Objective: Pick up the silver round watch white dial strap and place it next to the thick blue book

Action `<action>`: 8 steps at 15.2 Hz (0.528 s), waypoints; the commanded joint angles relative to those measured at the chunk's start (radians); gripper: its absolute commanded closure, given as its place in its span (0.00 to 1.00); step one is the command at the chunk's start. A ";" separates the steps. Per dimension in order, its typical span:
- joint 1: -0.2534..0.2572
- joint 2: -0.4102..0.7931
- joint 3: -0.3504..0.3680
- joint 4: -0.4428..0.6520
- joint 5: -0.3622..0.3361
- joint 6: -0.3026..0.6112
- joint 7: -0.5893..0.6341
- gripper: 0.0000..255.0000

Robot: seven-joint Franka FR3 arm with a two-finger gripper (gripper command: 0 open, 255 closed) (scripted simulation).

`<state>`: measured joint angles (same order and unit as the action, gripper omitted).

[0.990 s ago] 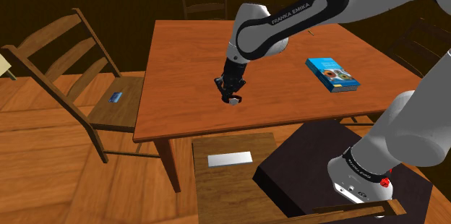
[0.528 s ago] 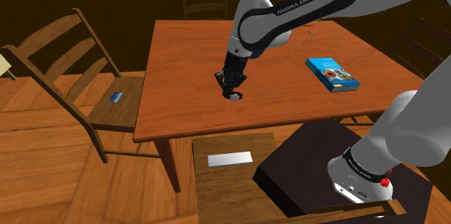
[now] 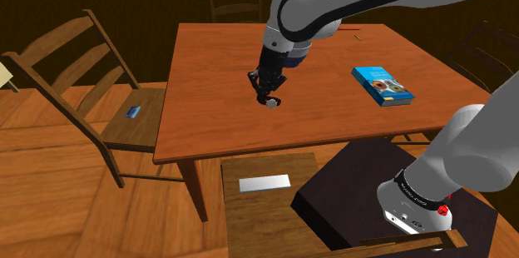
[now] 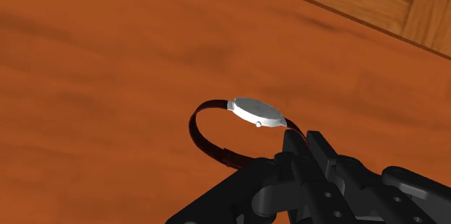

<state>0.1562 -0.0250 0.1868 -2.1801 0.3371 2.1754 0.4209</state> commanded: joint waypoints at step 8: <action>-0.015 -0.053 -0.017 0.039 -0.009 -0.097 0.000 1.00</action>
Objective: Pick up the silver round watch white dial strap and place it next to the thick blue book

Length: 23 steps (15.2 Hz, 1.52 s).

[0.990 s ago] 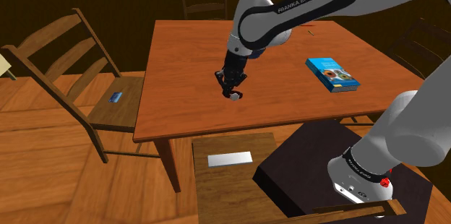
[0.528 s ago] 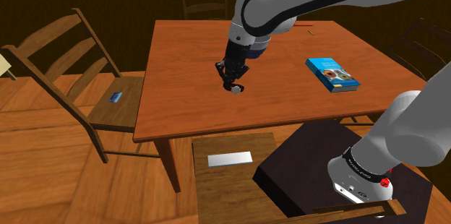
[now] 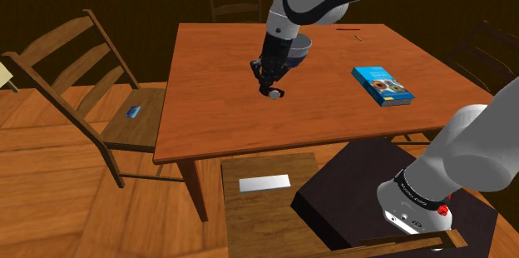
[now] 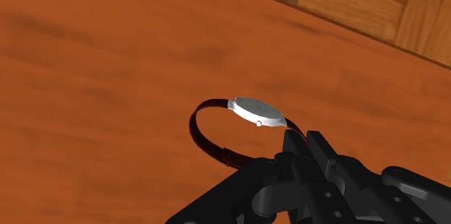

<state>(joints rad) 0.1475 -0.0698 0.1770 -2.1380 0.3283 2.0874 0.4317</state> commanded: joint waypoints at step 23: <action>-0.270 -0.061 -0.341 -0.028 -0.091 -0.184 -0.541 1.00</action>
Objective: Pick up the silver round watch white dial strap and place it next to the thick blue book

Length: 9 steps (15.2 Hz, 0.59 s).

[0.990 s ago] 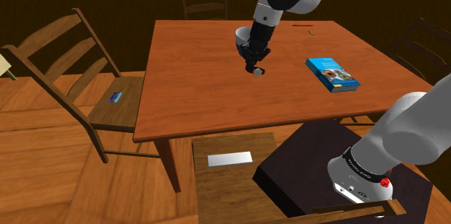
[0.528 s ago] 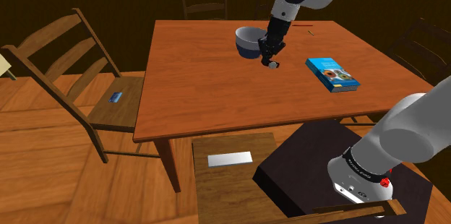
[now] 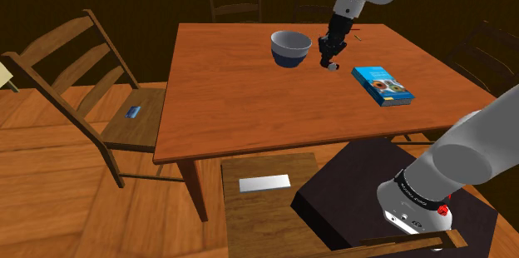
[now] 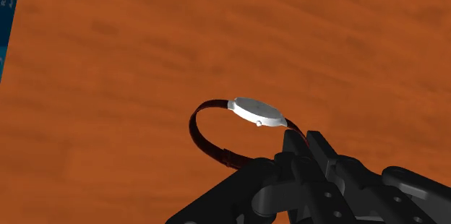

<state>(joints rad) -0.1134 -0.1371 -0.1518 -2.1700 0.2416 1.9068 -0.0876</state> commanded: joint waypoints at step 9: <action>-0.112 0.132 -0.132 0.160 -0.024 -0.084 -0.227 1.00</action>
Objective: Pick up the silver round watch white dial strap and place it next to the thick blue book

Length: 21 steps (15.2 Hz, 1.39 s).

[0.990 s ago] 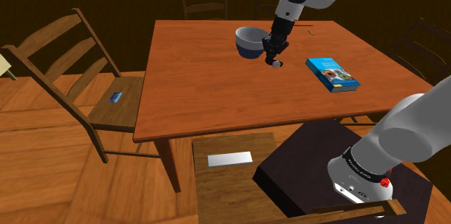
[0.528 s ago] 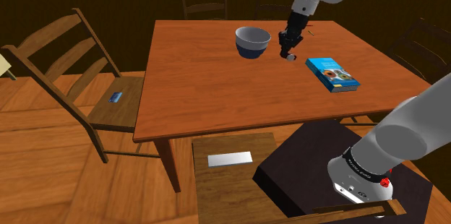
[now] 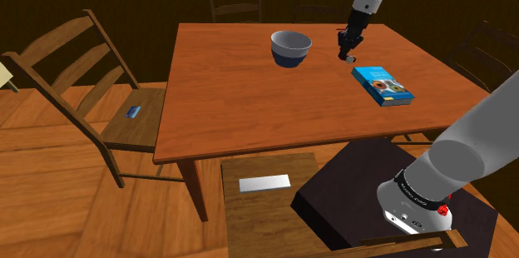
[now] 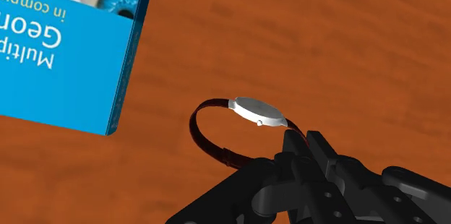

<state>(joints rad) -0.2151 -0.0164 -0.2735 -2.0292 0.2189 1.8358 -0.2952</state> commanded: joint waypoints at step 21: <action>-0.053 0.174 -0.042 -0.032 0.053 0.167 -0.162 1.00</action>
<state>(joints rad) -0.2676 0.1499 -0.3164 -2.0557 0.2682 1.9908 -0.4526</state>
